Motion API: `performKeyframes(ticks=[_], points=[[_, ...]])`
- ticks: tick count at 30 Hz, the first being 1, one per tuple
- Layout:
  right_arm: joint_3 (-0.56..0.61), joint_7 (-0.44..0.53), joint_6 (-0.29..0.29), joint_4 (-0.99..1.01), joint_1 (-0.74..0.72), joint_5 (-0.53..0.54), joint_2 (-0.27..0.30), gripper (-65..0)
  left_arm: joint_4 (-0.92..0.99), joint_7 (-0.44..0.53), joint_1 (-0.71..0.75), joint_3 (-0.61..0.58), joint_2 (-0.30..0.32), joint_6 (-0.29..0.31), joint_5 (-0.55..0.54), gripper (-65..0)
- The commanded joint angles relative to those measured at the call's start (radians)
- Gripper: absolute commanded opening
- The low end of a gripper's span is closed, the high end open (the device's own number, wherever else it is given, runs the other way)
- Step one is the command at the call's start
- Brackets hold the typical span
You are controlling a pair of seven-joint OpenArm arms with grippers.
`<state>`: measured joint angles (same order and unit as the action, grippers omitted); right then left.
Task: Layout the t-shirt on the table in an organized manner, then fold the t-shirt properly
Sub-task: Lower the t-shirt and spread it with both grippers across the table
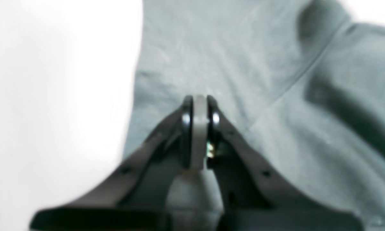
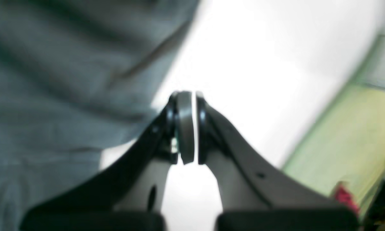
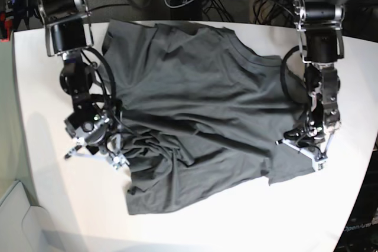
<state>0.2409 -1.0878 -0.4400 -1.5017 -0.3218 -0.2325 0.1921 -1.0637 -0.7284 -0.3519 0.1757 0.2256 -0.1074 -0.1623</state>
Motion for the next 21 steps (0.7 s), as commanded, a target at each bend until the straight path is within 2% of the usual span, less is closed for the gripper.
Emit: performKeyframes(ticks=[1,5,9,15,19,21], points=[[-0.001,-0.013,0.0,-0.066,-0.015,-0.003,0.005,-65.0,0.012,0.022,-0.025,0.006,0.016,-0.012,0.007,-64.9],[0.015,-0.107,0.0,-0.205,-0.001,0.003,-0.019,-65.0,0.087,0.043,-0.022,0.006,0.022,-0.012,0.007,-64.9],[0.067,-0.19,0.0,-0.287,0.054,0.005,-0.075,-65.0,0.089,-0.021,0.012,0.006,0.024,-0.012,0.007,-64.9],[0.143,-0.194,0.0,-0.294,0.189,0.0,-0.208,-65.0,0.052,-0.116,0.116,0.008,0.005,-0.012,-0.003,-64.9],[0.202,-0.193,0.0,-0.291,0.24,0.0,-0.25,-65.0,-0.114,-0.199,0.242,0.008,-0.053,-0.012,-0.001,-64.9],[0.216,-0.193,0.0,-0.29,0.255,0.0,-0.251,-65.0,-0.207,-0.256,0.296,0.008,-0.085,-0.012,-0.001,-64.9]])
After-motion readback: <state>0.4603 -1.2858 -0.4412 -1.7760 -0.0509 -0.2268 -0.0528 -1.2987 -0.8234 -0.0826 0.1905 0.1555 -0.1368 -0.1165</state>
